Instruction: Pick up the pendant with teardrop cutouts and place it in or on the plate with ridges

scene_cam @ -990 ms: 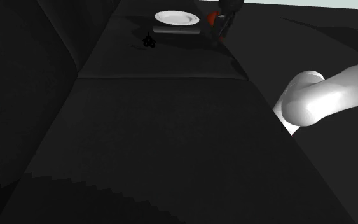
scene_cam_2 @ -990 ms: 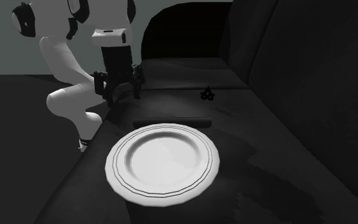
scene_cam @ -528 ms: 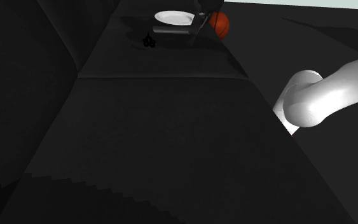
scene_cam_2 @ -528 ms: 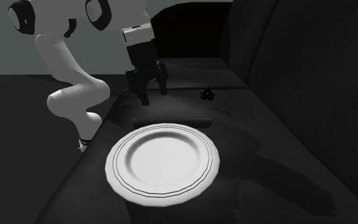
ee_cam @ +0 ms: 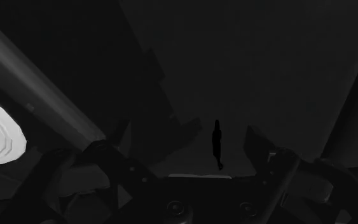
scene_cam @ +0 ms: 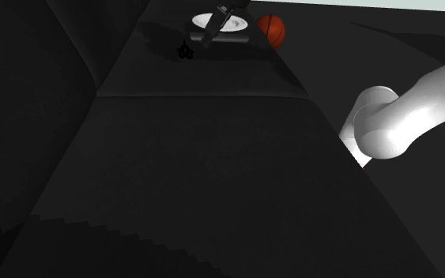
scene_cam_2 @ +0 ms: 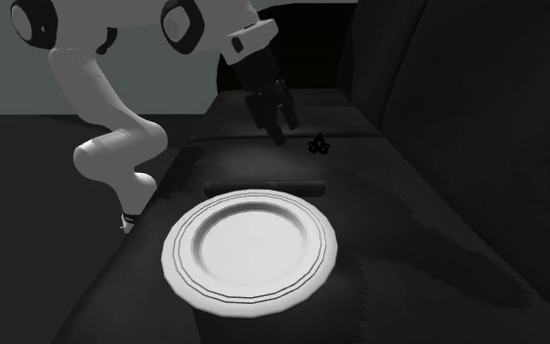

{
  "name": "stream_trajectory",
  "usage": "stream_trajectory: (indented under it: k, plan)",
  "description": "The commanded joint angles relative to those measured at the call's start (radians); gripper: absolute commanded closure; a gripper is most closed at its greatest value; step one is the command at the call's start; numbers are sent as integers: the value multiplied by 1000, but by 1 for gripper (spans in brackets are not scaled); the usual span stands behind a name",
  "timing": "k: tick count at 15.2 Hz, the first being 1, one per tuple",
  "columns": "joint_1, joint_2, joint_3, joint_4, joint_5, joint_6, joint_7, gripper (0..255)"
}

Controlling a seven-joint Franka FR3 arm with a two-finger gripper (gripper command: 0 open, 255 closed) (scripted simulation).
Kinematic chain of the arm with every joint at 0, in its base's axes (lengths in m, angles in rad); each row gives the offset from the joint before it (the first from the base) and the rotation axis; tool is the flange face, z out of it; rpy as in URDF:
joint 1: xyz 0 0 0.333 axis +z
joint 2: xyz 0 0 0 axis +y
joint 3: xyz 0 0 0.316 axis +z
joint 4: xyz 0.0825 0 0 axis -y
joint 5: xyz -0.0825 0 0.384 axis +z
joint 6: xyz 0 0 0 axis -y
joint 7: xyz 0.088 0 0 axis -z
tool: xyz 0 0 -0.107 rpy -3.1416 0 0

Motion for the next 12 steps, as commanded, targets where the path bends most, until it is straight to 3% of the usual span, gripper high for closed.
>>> stream_trajectory:
  k: [1,4,12]
  plan:
    - [27,24,4,19,20,64,-27,0]
    - [57,50,11,37,42,132,-56,0]
    - [57,130,23,19,43,231,-56,0]
